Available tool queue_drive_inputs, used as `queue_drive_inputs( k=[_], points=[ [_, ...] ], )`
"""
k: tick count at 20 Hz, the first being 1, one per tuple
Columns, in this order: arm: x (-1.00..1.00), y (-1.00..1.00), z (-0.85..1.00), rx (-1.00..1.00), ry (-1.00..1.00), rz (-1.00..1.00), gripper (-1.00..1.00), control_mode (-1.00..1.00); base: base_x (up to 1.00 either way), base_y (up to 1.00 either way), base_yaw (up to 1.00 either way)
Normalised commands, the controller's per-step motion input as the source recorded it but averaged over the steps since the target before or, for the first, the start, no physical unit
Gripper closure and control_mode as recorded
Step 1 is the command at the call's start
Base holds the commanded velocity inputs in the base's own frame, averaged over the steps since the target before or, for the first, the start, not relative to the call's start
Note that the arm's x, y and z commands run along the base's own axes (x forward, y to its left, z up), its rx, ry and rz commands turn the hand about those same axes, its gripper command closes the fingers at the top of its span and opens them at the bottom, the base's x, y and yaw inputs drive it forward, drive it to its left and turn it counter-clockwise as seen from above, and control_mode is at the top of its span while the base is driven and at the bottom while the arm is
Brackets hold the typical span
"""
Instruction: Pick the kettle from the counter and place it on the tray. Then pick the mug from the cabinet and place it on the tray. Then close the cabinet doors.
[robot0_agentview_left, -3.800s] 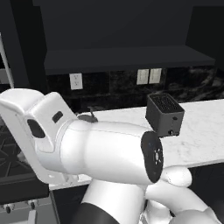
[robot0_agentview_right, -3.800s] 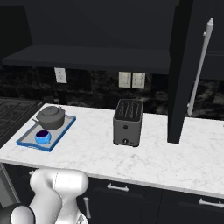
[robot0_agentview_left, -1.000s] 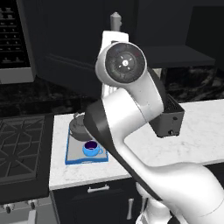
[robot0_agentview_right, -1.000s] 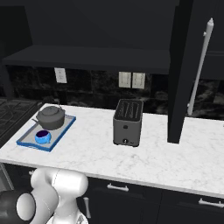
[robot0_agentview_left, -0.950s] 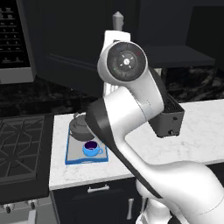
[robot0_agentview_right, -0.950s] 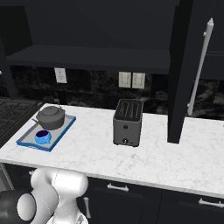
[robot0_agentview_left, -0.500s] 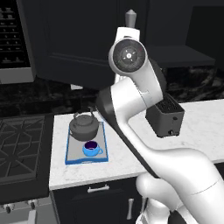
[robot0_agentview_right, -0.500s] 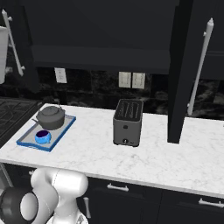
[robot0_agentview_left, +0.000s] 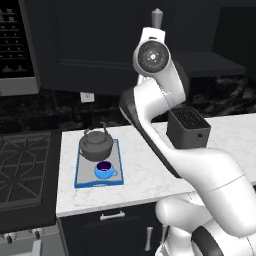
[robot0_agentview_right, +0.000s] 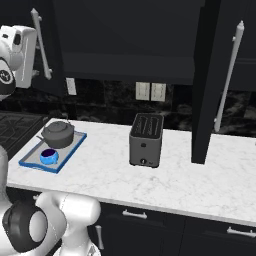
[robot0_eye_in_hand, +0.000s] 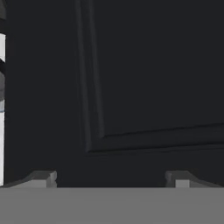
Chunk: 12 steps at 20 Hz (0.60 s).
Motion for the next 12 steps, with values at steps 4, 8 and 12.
queue_drive_inputs(
  k=[4, 8, 12],
  points=[
    [0.98, -0.14, -0.33, 0.03, 0.0, 0.0, -1.0, -1.0, 0.0, 0.0, 0.0],
    [0.99, -0.08, -0.33, 0.03, 0.0, 0.0, -1.0, -1.0, 0.0, 0.0, 0.0],
    [1.0, 0.0, -0.39, 0.02, 0.01, 0.04, -1.0, -1.0, 0.0, 0.0, 0.0]
  ],
)
